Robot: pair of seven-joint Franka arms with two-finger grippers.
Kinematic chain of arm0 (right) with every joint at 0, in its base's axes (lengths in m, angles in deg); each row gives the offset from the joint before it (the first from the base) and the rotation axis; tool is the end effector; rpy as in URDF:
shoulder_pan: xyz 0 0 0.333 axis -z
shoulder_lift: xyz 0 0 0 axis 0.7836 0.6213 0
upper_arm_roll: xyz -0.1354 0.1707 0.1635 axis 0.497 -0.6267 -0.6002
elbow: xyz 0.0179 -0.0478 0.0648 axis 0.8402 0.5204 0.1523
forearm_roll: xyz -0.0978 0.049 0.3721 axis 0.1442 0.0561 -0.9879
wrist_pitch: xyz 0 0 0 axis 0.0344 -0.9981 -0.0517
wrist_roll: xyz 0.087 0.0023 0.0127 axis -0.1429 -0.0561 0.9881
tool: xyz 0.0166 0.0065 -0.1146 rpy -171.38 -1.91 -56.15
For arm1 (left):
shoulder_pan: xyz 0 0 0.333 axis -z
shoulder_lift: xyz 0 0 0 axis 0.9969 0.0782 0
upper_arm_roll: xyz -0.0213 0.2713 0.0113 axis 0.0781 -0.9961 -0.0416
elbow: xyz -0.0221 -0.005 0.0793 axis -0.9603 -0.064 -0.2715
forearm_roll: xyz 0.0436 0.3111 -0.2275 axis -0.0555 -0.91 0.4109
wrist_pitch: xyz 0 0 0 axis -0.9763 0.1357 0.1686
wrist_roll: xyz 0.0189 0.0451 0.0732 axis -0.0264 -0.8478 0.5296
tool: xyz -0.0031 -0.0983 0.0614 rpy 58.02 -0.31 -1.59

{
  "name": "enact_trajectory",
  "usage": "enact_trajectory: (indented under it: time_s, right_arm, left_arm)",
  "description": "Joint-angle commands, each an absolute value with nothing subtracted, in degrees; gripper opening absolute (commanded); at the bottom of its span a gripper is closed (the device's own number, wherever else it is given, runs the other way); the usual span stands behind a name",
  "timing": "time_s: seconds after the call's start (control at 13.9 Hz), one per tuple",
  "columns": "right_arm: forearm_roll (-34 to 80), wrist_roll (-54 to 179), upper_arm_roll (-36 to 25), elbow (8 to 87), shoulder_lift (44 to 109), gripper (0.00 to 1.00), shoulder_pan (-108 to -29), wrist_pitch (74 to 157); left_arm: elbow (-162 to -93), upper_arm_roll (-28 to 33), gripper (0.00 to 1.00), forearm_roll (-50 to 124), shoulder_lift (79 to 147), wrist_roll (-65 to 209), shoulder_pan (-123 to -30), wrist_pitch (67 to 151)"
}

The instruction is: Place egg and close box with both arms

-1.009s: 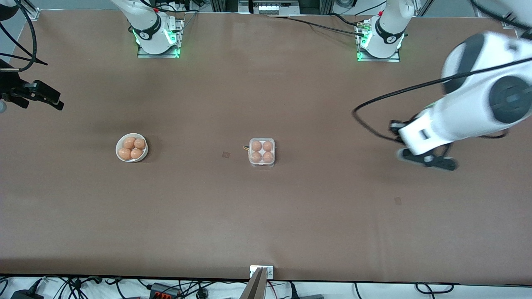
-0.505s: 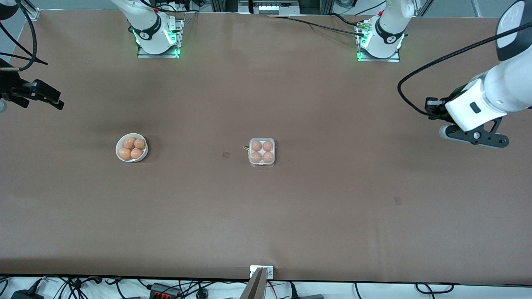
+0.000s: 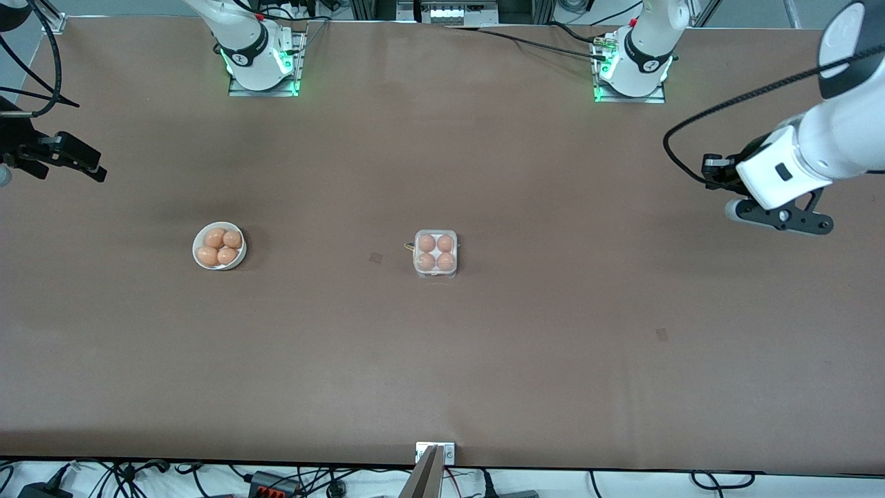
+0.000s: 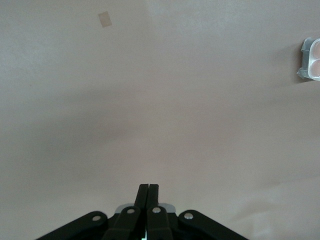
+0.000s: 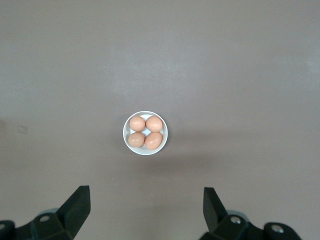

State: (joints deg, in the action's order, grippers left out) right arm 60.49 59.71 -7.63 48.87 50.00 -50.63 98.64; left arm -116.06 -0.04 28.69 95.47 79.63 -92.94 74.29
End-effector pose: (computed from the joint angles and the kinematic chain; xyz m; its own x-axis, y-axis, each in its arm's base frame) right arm 0.5436 -0.0422 0.5338 0.9987 -0.0401 0.0315 -0.0402 -0.9992 0.0045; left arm 0.5560 -0.0750 0.5019 0.9562 -0.1734 -0.2356 -0.1650 -0.9847 0.0553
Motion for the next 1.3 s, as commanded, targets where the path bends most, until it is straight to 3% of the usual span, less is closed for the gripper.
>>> enact_trajectory:
  time_s: [0.0, 0.07, 0.14, 0.86, 1.23]
  right_arm:
    - [60.89, 60.05, -7.55, 50.09, 48.37, 1.0, -51.06, 98.51]
    - [60.89, 60.05, -7.55, 50.09, 48.37, 1.0, -51.06, 98.43]
    - [60.81, 60.05, -7.55, 50.09, 48.37, 1.0, -51.06, 98.43]
    - [60.81, 60.05, -7.55, 50.18, 47.84, 1.0, -51.06, 97.64]
    - [60.72, 59.26, -7.55, 50.26, 47.93, 1.0, -51.06, 97.02]
  left_arm:
    - [-121.88, -0.12, 0.26, 29.48, 90.78, 80.81, -94.57, 76.95]
    - [-121.88, -0.12, 0.53, 29.65, 90.69, 80.63, -95.87, 76.95]
    - [-121.8, 0.05, 1.0, 29.65, 90.69, 80.63, -96.5, 76.95]
    - [-119.07, -0.39, 1.0, 28.69, 91.84, 71.52, -97.2, 76.6]
    - [-120.04, -0.39, 1.0, 28.86, 90.61, 67.89, -99.41, 81.42]
